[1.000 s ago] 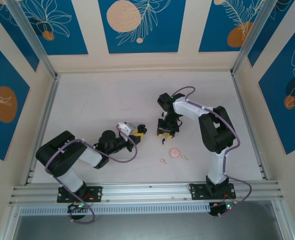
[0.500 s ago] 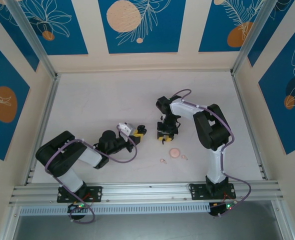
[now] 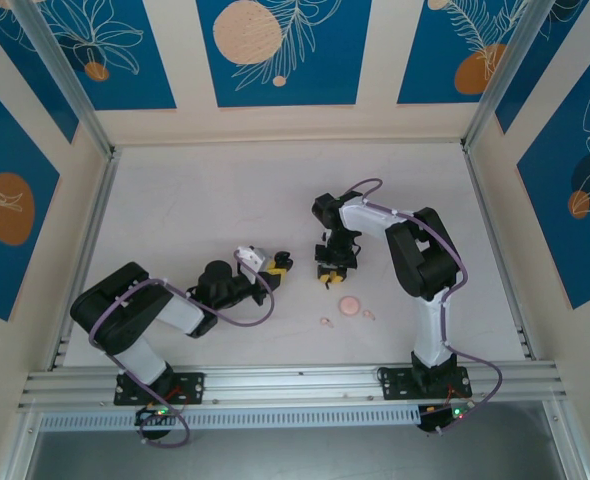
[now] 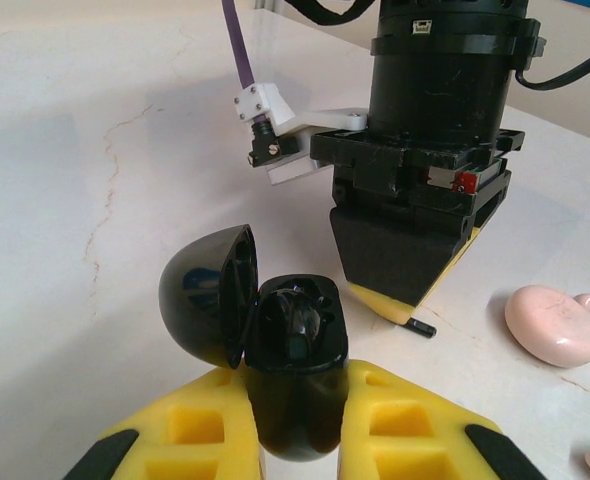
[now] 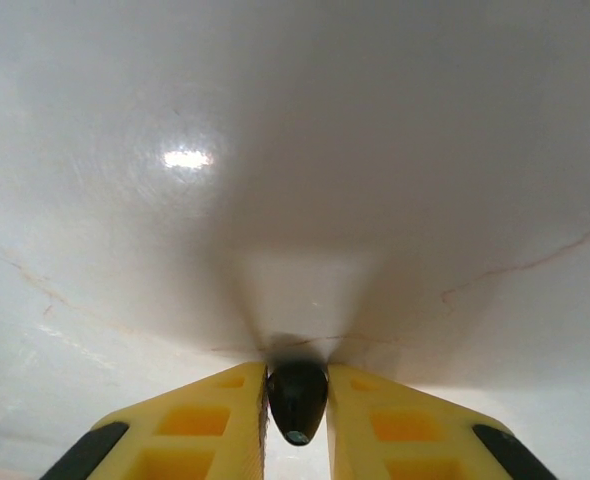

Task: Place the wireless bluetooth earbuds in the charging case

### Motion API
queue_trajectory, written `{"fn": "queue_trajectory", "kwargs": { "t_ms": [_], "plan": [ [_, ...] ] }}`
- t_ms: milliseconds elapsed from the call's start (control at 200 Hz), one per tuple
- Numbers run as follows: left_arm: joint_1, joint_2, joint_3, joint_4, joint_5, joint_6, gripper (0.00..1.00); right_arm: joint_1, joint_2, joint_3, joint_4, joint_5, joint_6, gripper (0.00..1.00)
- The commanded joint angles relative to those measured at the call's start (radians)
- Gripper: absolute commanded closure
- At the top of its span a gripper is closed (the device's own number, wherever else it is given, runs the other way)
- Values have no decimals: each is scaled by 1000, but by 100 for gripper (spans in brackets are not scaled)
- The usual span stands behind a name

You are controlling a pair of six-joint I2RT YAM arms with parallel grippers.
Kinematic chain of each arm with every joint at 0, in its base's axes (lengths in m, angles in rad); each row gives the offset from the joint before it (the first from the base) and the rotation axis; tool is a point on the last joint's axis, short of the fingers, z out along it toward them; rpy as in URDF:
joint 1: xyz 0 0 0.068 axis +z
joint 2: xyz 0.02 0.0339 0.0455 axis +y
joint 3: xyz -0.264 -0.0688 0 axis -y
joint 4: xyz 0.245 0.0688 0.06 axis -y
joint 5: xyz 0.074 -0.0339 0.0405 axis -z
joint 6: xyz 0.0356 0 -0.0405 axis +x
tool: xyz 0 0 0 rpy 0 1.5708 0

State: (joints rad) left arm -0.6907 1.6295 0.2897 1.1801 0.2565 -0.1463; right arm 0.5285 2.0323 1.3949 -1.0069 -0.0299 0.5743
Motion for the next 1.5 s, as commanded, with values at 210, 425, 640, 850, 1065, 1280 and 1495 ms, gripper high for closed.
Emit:
{"fn": "queue_trajectory", "kwargs": {
  "t_ms": [210,425,640,850,1065,1280,1495],
  "plan": [
    [-10,21,32,9,33,25,92,4,-150,-102,147,3,26,80],
    [-12,58,51,56,55,5,92,18,-374,-250,378,1,85,81],
    [-11,59,57,66,59,2,92,73,-588,-408,659,28,133,81],
    [-12,56,58,81,59,-9,92,125,-679,-521,892,39,155,81],
    [-12,52,57,92,63,-16,92,146,-673,-563,978,44,178,81],
    [-12,64,54,138,64,-42,92,156,-632,-562,1032,36,193,81],
    [-12,69,51,160,69,-53,92,157,-606,-554,1057,39,191,81]
  ]
}}
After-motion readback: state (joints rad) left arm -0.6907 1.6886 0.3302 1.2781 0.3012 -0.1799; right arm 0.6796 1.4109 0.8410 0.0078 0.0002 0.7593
